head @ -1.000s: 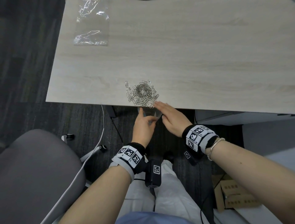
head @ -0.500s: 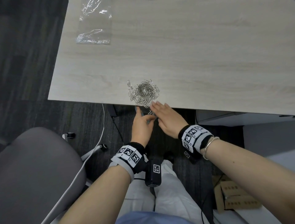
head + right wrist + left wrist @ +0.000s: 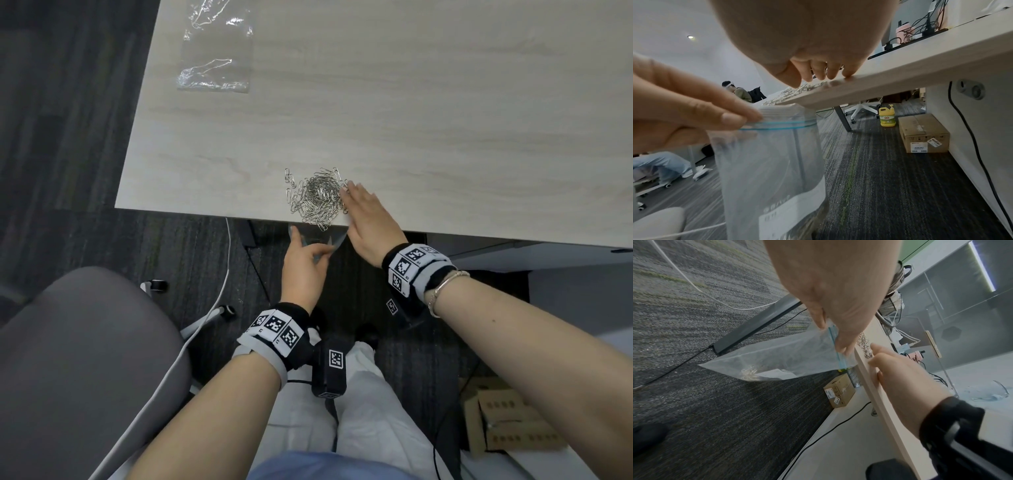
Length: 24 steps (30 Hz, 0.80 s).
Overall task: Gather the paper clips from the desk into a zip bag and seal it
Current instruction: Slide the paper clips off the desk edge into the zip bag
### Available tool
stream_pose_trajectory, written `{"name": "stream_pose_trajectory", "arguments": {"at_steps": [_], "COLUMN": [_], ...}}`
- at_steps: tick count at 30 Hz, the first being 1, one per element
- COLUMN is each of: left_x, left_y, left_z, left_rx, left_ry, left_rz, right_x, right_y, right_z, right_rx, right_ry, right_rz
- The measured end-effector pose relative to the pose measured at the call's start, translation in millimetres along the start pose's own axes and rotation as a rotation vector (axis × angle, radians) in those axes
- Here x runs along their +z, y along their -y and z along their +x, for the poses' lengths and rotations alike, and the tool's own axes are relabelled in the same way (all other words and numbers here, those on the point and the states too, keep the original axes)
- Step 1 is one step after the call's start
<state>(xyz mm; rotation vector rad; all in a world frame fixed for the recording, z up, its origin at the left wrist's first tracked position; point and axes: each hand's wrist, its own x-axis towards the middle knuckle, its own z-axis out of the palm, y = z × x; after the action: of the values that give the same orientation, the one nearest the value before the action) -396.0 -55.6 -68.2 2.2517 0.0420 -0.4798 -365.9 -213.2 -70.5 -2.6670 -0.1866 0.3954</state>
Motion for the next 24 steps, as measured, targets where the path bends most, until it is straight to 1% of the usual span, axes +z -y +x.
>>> {"name": "stream_pose_trajectory", "arguments": {"at_steps": [3, 12, 15, 21, 24], "left_x": [-0.8, -2.7, -3.4, -6.1, -8.3], "left_y": [0.7, 0.5, 0.3, 5.5, 7.6], "left_z": [0.3, 1.8, 2.1, 1.2, 2.1], "left_rx": [0.011, 0.028, 0.028, 0.018, 0.001], "left_ry": [-0.003, 0.028, 0.046, 0.024, 0.009], "left_rz": [0.006, 0.037, 0.043, -0.005, -0.014], "right_x": [6.3, 18.0, 18.7, 4.9, 0.8], "right_y": [3.5, 16.9, 17.6, 17.1, 23.8], "right_z": [-7.2, -31.2, -33.1, -18.2, -6.2], "right_rx": [-0.022, -0.196, -0.231, -0.184, -0.195], "right_ry": [0.047, 0.122, 0.096, -0.017, 0.000], "right_rz": [-0.036, -0.035, 0.027, 0.077, 0.050]}}
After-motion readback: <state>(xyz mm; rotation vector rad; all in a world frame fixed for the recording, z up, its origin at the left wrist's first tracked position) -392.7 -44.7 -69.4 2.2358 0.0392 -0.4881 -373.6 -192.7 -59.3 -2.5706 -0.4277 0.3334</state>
